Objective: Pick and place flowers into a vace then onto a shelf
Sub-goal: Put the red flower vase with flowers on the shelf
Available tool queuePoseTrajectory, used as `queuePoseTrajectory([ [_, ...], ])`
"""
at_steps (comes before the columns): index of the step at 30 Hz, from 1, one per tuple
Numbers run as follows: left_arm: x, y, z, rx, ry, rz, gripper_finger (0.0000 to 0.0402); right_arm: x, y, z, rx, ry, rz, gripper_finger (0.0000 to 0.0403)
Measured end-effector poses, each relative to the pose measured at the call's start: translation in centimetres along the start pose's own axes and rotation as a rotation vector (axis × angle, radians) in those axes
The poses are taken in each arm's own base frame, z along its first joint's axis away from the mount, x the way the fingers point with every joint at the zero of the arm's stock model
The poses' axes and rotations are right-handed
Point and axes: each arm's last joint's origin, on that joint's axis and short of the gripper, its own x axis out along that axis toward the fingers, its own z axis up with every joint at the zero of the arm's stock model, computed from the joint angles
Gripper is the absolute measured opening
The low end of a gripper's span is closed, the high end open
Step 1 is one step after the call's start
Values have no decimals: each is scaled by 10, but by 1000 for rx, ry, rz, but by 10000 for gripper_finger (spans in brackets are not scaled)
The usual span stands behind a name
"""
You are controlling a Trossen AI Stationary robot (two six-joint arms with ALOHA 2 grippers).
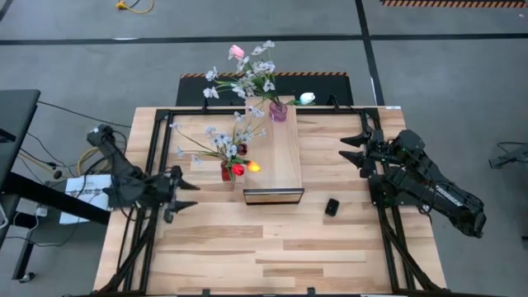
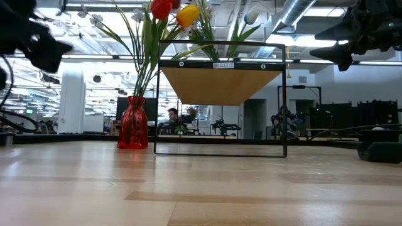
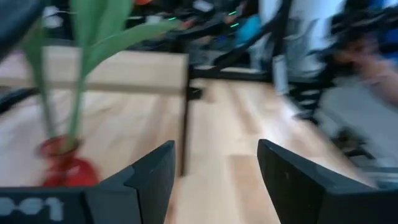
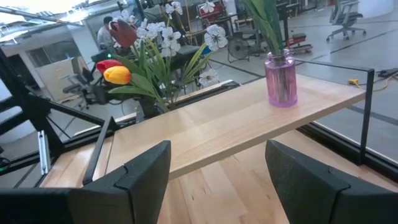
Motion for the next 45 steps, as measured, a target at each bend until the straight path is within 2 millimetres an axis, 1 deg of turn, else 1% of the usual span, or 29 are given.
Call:
queuePoseTrajectory([
  [1,2,3,-3,12,5,35,217,0,0,0,0,1,0,256],
  [4,8,11,-4,15,10,113,217,0,0,0,0,2,0,256],
  [8,16,21,-5,29,52,151,217,0,0,-1,1,5,-1,256],
  [11,22,30,-8,18,101,225,217,0,0,-1,1,5,-1,256],
  [15,30,40,-12,7,165,263,217,0,0,-1,1,5,-1,256],
  [22,41,52,-12,2,186,306,217,0,0,-1,1,5,-1,256],
  [24,43,56,-14,13,205,354,217,0,0,0,1,5,0,256],
  [27,46,61,-14,16,187,452,217,0,0,-1,1,5,0,256],
  [30,47,62,-15,10,196,459,217,0,0,-1,1,5,0,256],
  [34,48,62,-12,54,177,482,217,0,0,-1,2,6,0,256],
  [35,48,62,-11,43,168,483,217,0,0,-1,2,6,0,256],
  [38,48,62,-11,-75,140,489,217,0,0,-1,4,9,0,256],
  [45,51,62,-18,-92,202,472,221,0,0,-1,5,12,0,256],
])
